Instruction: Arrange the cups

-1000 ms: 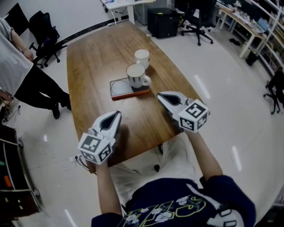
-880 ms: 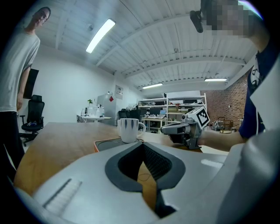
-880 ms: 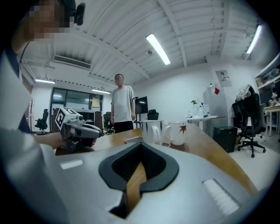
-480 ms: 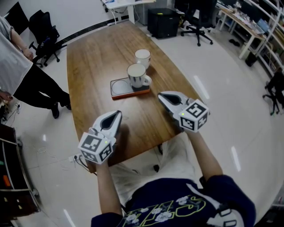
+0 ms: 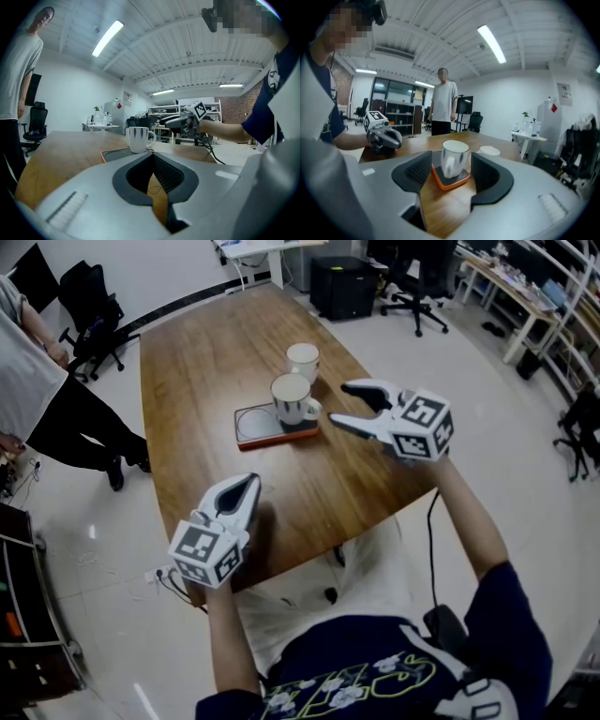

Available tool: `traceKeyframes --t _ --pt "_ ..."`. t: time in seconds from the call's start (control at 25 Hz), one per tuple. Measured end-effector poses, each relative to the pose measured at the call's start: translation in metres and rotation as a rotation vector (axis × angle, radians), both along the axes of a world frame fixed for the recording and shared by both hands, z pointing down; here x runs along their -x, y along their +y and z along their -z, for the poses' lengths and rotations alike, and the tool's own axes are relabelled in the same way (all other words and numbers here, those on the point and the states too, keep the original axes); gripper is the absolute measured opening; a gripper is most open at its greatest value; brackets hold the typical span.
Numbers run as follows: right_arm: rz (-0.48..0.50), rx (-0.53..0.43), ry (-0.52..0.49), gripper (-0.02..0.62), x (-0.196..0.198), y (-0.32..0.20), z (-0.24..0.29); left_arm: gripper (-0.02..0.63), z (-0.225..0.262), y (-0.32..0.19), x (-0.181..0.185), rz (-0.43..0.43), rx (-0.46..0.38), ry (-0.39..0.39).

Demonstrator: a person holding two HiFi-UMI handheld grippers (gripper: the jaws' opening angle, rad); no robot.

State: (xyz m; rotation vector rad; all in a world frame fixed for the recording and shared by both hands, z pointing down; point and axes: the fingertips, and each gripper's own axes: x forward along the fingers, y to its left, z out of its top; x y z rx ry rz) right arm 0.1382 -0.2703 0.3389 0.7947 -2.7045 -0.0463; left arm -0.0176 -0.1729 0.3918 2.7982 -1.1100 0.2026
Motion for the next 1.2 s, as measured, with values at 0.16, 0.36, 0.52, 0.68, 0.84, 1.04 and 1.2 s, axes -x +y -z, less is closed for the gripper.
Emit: traceKeyframes --t 0.16,0.36,0.52,0.68,0.84,1.04,1.2 --pt "0.055 -0.026 0.215 0.26 0.007 -0.052 0.049 0.002 0.001 0.001 0.0 -0.001 0.001 -0.002" --pt "0.203 0.143 0.584 0.374 0.024 -0.108 0.046 0.002 -0.002 0.001 0.0 -0.006 -0.001 -0.011" --pt "0.358 0.156 1.117 0.433 0.007 -0.132 0.001 0.002 -0.001 0.002 -0.001 0.001 0.003 -0.002" --pt "0.43 0.149 1.286 0.433 0.02 -0.149 -0.026 0.002 -0.002 0.003 -0.003 0.0 0.003 -0.006" --pt "0.482 0.16 1.356 0.431 0.032 -0.163 -0.055 0.002 -0.002 0.001 -0.004 0.001 0.002 -0.001" --pt "0.533 0.188 1.422 0.426 0.03 -0.173 -0.08 0.002 -0.001 0.003 -0.004 0.008 0.008 0.006" --pt "0.576 0.188 1.412 0.395 0.031 -0.175 -0.089 0.002 0.0 0.003 -0.004 0.003 0.004 0.004"
